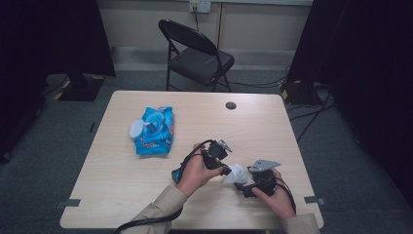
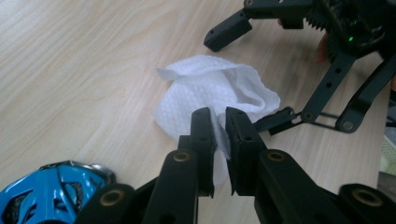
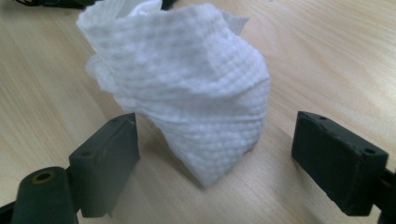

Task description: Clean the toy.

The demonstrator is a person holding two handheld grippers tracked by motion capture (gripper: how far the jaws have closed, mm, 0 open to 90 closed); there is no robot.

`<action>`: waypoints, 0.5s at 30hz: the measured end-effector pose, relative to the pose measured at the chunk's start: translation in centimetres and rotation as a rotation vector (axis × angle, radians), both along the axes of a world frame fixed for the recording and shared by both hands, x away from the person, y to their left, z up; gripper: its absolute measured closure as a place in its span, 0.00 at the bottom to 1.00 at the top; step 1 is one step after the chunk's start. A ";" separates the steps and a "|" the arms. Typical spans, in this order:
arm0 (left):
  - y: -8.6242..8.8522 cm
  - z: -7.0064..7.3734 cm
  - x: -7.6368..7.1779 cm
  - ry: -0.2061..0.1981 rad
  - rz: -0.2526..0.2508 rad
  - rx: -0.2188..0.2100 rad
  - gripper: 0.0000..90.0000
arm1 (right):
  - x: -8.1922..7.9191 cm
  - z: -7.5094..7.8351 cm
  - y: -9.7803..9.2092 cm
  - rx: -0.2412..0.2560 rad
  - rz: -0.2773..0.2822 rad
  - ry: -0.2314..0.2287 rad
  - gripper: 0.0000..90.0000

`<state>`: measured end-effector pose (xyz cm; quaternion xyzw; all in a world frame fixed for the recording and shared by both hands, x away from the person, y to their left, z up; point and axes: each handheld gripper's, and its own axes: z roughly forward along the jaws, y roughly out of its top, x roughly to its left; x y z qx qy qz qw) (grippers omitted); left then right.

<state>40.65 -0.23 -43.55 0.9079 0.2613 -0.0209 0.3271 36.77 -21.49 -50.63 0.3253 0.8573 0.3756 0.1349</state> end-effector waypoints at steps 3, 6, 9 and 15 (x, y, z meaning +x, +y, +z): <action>0.4 0.0 -0.1 -0.013 -0.004 0.010 0.85 | 0.0 0.0 0.0 0.004 0.002 0.003 0.16; 0.8 0.1 -0.3 -0.012 -0.011 0.019 0.84 | 0.0 0.0 0.0 0.004 0.001 0.003 0.16; 1.1 0.4 -0.6 -0.048 -0.017 0.023 0.67 | 0.0 0.0 0.0 0.004 0.002 0.003 0.16; 2.2 1.3 -1.1 -0.078 0.008 0.005 0.49 | 0.0 0.0 -0.1 0.005 0.014 0.001 0.17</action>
